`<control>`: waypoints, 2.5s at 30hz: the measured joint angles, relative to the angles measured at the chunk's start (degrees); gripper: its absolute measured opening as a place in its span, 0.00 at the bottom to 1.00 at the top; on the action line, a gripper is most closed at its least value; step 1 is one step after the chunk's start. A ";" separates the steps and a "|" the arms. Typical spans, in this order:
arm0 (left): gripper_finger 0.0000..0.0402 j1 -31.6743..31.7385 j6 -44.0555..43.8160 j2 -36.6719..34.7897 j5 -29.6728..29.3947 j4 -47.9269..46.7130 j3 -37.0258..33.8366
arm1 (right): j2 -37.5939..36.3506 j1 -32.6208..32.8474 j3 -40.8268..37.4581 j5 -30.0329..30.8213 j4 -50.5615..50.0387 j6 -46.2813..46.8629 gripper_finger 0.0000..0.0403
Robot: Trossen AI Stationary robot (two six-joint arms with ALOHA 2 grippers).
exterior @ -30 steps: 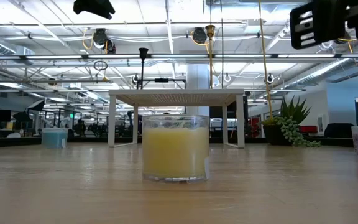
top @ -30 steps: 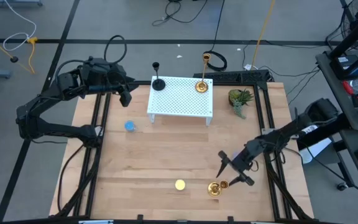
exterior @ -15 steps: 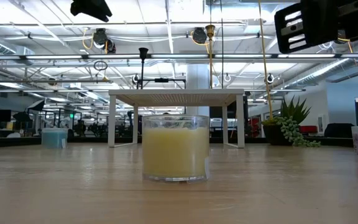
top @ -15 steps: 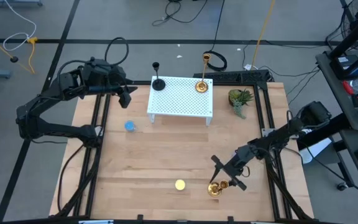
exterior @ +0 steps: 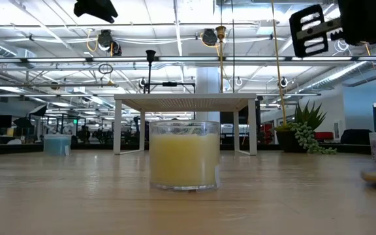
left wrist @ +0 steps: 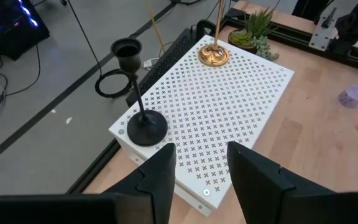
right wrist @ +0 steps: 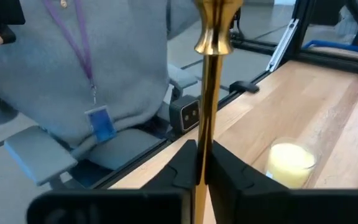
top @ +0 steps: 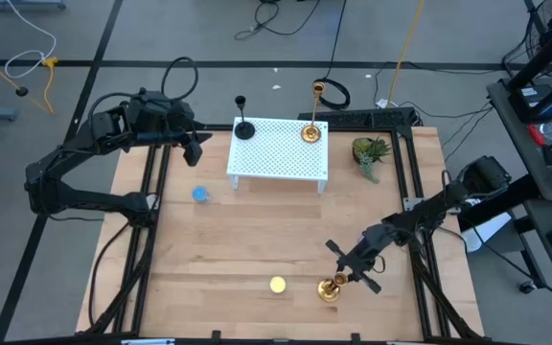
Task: Pick & Place candle stick holders
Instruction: Put the gold candle holder on the shelf
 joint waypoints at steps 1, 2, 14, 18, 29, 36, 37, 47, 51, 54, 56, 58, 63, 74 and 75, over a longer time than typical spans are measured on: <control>0.38 0.00 0.00 0.00 0.00 0.02 0.00 | 0.01 -0.02 0.00 1.39 1.47 -0.06 0.05; 0.38 0.00 0.00 0.00 0.00 0.06 0.00 | 0.02 0.00 0.00 3.55 3.60 -0.42 0.06; 0.38 0.00 -0.21 0.00 -0.04 0.36 0.00 | 0.07 -4.48 8.71 30.11 20.29 -16.93 0.03; 0.38 0.00 -0.19 0.00 -0.02 0.34 0.00 | -0.08 -8.79 19.22 31.01 10.81 -17.01 0.03; 0.38 0.00 0.02 0.00 -0.04 -0.01 0.00 | 8.07 -20.24 40.98 47.58 -4.13 -19.23 0.03; 0.38 0.00 -0.02 0.00 -0.02 0.01 0.00 | 9.89 -30.02 42.91 50.37 -5.36 -15.41 0.03; 0.38 0.00 -0.04 0.00 -0.02 0.01 0.02 | 9.90 -31.32 42.91 50.43 -6.19 -14.13 0.03; 0.38 0.00 -0.01 0.00 -0.04 0.07 0.02 | 13.23 -40.79 42.64 50.36 -10.28 -6.40 0.03; 0.38 0.00 0.02 0.00 -0.04 0.07 0.02 | 15.30 -42.50 42.62 50.31 -10.32 -4.69 0.03; 0.38 0.00 0.04 0.00 -0.04 0.07 0.01 | 16.10 -43.06 42.62 50.26 -10.31 -3.17 0.03; 0.38 0.00 0.17 0.00 -0.04 0.07 0.02 | 16.16 -43.19 42.62 50.28 -10.96 -3.14 0.03; 0.38 0.00 0.17 0.00 -0.04 0.07 0.02 | 16.18 -43.25 42.62 50.31 -11.47 -3.20 0.03; 0.38 0.00 0.17 0.00 -0.04 0.07 0.02 | 16.20 -43.23 42.62 50.28 -14.70 -0.25 0.03; 0.38 0.00 0.13 0.00 -0.07 0.05 0.01 | 16.18 -43.70 42.60 50.26 -15.52 0.13 0.03; 0.38 0.00 0.13 0.00 -0.07 0.05 0.02 | 16.18 -43.84 42.60 50.14 -15.64 0.15 0.03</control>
